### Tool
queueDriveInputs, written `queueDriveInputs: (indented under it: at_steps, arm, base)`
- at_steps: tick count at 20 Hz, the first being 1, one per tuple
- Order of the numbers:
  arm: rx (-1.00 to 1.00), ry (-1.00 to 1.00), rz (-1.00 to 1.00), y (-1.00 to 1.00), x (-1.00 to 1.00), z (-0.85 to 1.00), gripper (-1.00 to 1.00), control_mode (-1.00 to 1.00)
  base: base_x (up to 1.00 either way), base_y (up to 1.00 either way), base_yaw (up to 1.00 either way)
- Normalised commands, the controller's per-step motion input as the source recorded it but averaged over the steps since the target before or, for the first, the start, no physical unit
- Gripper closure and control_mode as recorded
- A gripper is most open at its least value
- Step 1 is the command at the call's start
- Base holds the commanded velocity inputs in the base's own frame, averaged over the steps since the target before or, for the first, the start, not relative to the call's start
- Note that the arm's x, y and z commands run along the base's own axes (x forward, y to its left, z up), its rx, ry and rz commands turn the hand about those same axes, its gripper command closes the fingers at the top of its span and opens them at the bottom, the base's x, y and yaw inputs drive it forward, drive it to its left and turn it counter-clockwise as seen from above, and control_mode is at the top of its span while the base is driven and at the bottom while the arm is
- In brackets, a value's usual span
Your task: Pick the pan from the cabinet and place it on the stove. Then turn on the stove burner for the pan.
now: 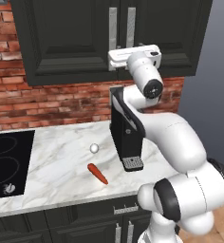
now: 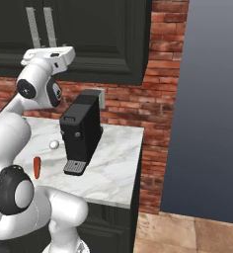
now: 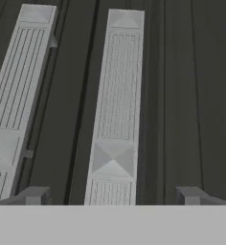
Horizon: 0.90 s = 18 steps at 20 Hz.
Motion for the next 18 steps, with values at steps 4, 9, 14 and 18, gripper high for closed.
queueDriveInputs:
  at_steps: [4,9,14,18]
  arm:
    - [0.0,0.0,0.0,0.12,0.28,0.0,-1.0,-1.0]
    - [0.0,0.0,0.0,0.17,0.3,0.0,-1.0,-1.0]
    - [0.0,0.0,-0.01,0.23,0.3,0.0,1.0,-1.0]
    - [0.0,0.0,0.0,0.24,0.15,0.0,1.0,-1.0]
  base:
    - [0.0,0.0,0.0]
    - [0.0,0.0,0.0]
    - [0.0,0.0,0.0]
    - [0.0,0.0,0.0]
